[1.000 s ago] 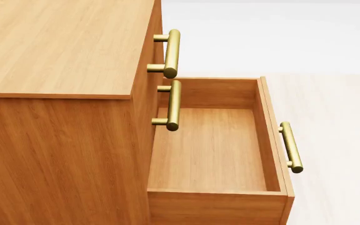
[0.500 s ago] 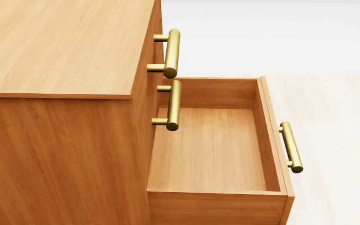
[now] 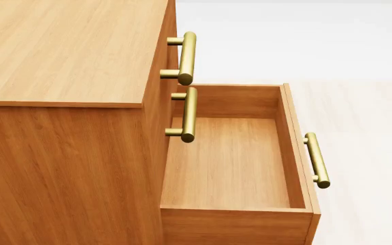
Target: Put the bowl in the bottom drawer of the cabinet and close it.
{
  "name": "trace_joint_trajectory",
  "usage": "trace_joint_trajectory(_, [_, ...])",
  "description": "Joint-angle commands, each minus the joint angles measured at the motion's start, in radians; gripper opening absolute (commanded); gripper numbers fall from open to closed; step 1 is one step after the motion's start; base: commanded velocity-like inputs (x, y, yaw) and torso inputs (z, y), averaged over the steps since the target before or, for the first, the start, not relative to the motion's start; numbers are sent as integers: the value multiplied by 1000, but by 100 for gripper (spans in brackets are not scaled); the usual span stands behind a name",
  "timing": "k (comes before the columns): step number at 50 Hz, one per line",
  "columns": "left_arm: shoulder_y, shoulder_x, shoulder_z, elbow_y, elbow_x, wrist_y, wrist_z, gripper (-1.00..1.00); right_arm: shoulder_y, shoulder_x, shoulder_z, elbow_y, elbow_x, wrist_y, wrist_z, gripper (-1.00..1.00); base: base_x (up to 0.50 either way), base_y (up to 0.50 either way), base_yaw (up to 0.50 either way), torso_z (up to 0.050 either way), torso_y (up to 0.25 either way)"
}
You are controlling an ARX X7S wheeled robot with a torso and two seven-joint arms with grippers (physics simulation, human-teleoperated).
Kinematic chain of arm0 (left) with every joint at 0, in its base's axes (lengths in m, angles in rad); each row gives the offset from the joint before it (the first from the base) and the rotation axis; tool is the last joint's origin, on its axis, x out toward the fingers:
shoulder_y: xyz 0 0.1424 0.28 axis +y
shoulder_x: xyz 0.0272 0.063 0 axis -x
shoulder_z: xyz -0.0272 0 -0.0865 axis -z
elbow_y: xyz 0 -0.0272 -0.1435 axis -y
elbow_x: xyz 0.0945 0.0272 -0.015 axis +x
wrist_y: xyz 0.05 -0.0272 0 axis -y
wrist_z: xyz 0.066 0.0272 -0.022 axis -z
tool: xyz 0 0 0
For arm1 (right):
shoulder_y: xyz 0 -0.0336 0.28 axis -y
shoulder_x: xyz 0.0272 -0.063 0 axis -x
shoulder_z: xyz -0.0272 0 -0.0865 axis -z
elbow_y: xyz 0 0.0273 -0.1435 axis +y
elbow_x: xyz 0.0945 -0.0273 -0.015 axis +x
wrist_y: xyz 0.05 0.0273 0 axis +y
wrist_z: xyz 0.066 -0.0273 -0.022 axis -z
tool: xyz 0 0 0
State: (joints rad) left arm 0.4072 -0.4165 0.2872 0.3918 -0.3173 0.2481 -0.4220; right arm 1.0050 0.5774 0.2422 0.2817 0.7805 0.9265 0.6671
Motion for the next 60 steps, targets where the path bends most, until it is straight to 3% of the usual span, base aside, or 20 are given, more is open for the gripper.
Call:
trace_joint_trajectory(1, [3,-1,-3,7,-4,1,-10,100,185,-30,-103,155,-30,-15,-95,-100,0,0,0,0,10])
trace_joint_trajectory(19, [0,-7,7,0,-6,5,-3,100,456,-138,-307,580,-191,-163,-273,-100,0,0,0,0,0])
trace_joint_trajectory(41, [-2,-10,9,-3,-11,9,-7,100,624,-275,-404,1016,-282,-326,-462,-100,0,0,0,0,0])
trace_joint_trajectory(60, [-5,-12,10,-4,-17,13,-11,100,578,-356,-307,1026,-442,-303,-514,-100,0,0,0,0,1])
